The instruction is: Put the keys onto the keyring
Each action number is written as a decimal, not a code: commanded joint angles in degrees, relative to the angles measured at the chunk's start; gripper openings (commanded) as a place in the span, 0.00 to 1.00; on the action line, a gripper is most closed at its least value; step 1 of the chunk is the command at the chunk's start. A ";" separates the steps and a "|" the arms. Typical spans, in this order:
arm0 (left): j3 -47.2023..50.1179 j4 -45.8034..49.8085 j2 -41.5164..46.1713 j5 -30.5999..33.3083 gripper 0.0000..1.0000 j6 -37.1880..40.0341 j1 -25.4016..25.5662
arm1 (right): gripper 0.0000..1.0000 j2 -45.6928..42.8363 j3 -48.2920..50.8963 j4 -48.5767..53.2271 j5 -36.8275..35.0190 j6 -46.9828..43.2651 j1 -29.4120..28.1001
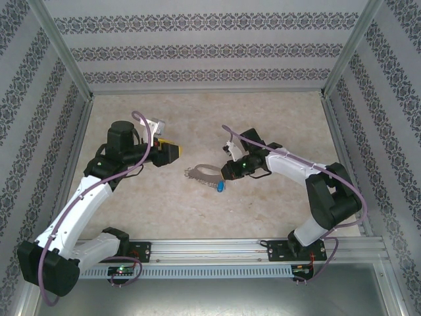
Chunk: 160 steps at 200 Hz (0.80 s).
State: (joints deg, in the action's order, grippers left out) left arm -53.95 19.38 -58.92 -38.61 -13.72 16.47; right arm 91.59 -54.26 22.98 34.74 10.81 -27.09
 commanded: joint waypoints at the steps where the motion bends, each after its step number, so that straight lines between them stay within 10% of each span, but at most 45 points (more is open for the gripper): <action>1: 0.70 4.59 2.57 3.98 0.61 1.63 -0.23 | 0.18 -1.29 0.49 -2.26 -0.58 -0.13 0.72; 17: 0.71 5.86 3.37 5.11 0.99 1.68 -0.29 | 0.26 -3.69 -0.03 -0.50 -2.27 -2.09 0.98; 68: 0.50 8.26 4.51 11.42 1.00 0.06 -0.36 | 0.69 -19.51 -0.25 6.72 -14.83 -8.29 2.61; 77: 1.42 8.11 5.85 14.95 1.00 -0.33 -0.34 | 0.97 -23.93 0.17 6.30 -18.46 -8.75 2.83; 114: 9.60 4.71 14.08 39.47 1.00 -2.52 -0.31 | 0.98 -39.35 4.77 -0.90 -35.47 -5.88 6.19; 160: 26.65 -14.66 17.08 55.30 1.00 8.27 -2.54 | 0.98 -43.54 20.33 -17.97 -46.13 -1.71 17.13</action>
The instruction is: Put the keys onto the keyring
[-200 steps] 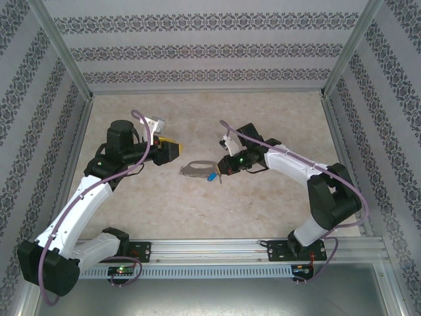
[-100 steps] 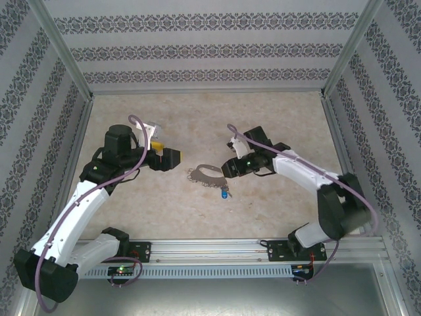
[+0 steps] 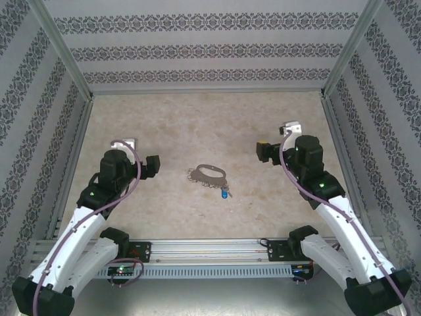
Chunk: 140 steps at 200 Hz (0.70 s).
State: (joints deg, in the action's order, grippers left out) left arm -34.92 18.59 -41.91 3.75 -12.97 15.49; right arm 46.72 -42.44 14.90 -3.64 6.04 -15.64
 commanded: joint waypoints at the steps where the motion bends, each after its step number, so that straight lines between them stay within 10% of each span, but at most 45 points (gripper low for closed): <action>1: 8.04 -14.65 0.03 13.08 1.00 7.88 -1.53 | 0.98 1.39 8.94 -10.45 -7.37 3.03 6.26; 49: 16.80 -35.26 -8.22 13.68 1.00 10.87 -6.27 | 0.98 10.78 20.95 -30.58 4.60 -1.44 19.01; 140: 19.44 -62.35 -29.65 8.45 1.00 12.42 -7.23 | 0.98 35.39 16.18 -54.52 15.88 0.25 22.28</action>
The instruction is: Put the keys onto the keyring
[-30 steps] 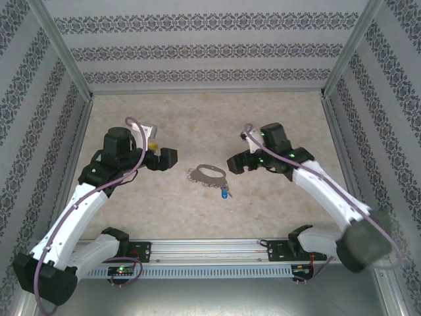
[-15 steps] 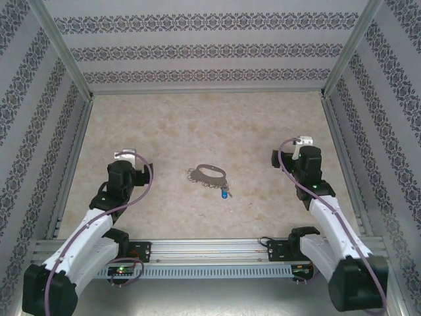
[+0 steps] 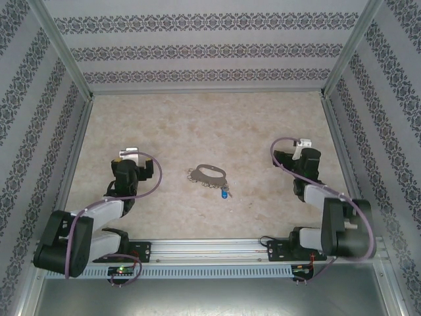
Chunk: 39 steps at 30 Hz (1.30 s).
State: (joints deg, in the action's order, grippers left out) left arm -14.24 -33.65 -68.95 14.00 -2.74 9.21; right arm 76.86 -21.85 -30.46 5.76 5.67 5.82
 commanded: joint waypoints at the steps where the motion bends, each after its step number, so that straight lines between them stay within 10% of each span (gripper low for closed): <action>1: -1.28 -10.29 -2.78 -1.79 1.00 2.20 -1.04 | 0.98 5.64 -4.29 -9.92 6.73 0.64 0.79; 11: -6.54 -11.40 -10.61 -2.89 1.00 5.56 -1.50 | 0.98 11.09 0.47 -24.57 2.23 -3.80 -4.07; 22: -4.63 -26.73 -22.05 -7.44 1.00 4.03 -6.36 | 0.98 9.58 -0.35 -20.44 -0.64 -4.05 -4.69; 39: -7.60 -20.65 -21.93 -8.11 1.00 1.56 -8.33 | 0.98 9.63 -0.45 -20.25 -1.03 -4.12 -4.94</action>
